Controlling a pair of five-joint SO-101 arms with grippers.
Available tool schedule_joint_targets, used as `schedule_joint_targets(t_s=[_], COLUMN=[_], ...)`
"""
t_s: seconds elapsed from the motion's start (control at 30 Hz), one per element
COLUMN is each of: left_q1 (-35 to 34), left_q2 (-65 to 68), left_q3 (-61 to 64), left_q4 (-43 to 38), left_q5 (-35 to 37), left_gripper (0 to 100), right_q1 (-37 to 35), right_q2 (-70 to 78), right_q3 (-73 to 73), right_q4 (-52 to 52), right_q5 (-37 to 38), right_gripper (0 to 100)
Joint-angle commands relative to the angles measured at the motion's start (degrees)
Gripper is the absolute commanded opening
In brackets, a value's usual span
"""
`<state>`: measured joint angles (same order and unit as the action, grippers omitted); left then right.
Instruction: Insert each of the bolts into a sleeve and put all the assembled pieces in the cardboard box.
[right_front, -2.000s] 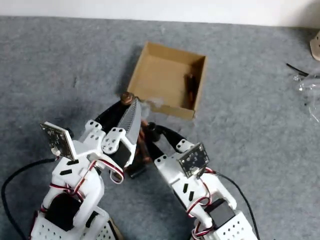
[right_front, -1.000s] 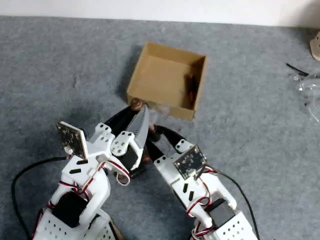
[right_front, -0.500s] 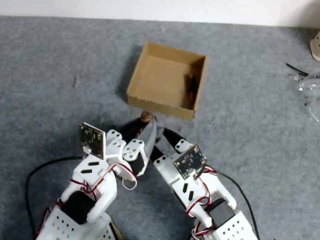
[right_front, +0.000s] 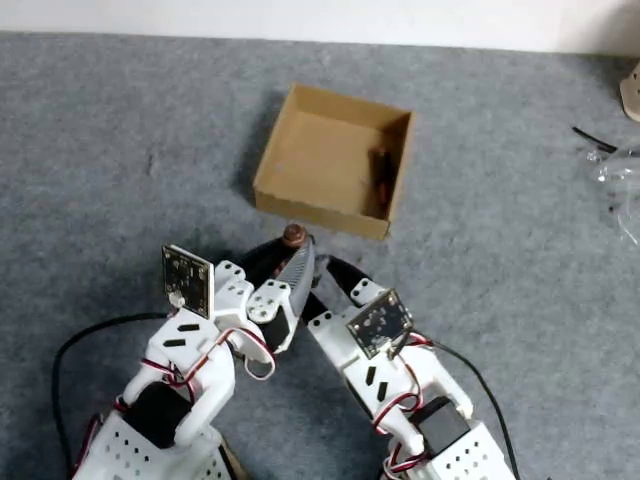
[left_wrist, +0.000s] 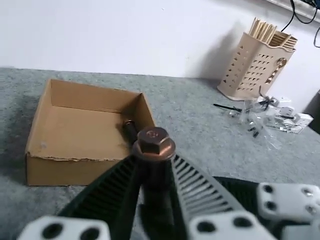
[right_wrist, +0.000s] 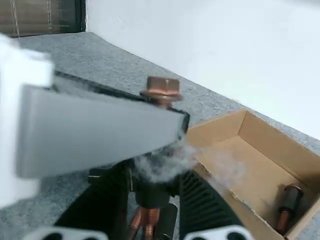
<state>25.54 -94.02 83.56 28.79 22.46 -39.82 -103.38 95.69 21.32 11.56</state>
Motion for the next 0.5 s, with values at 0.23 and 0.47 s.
schedule_joint_targets(t_s=[0.23, 0.47], left_q1=[-2.0, -2.2], left_q2=[-0.1, -0.1], left_q3=[-0.6, -6.4], left_q4=[3.5, 3.5], left_q5=[-0.4, 3.1], left_gripper=[28, 28], right_q1=[0.5, 0.6], right_q2=[-1.6, -1.6], right_q3=[6.5, 6.5], right_q4=[-1.0, -1.1], right_q5=[0.5, 0.5], right_gripper=[0.4, 0.4])
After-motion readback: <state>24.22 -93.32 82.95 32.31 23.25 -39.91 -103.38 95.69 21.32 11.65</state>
